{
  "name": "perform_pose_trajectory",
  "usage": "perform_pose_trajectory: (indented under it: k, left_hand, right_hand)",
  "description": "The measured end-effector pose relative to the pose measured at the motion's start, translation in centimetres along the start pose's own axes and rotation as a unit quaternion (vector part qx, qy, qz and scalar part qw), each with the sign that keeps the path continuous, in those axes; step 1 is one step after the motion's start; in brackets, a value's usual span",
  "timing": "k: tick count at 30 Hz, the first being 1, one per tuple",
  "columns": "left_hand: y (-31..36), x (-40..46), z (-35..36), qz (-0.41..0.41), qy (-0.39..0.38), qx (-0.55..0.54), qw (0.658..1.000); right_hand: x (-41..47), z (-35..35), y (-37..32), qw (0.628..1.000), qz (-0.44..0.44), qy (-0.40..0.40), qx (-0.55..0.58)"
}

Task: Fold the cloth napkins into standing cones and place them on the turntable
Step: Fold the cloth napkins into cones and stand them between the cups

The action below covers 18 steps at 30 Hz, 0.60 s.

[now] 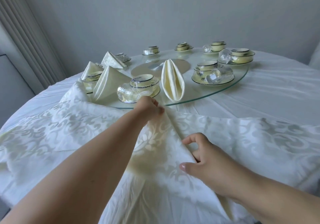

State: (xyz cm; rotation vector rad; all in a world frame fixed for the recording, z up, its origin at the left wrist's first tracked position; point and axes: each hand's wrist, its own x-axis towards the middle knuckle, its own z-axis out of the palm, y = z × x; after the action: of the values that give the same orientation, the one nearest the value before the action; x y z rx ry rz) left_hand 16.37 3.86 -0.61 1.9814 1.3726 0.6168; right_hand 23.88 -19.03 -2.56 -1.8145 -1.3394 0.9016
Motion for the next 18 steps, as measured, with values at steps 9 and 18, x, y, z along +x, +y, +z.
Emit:
perform_pose_trajectory:
  k: [9,18]
  left_hand:
    - [-2.2,0.0,2.0,0.008,0.080,0.007,0.997]
    - [-2.9,-0.6,2.5,0.027,0.122,0.037,0.991]
  right_hand:
    - [0.8,-0.1,0.4,0.996,-0.004,-0.028,-0.080]
    - [0.7,-0.2,-0.2,0.988,-0.012,-0.041,-0.148]
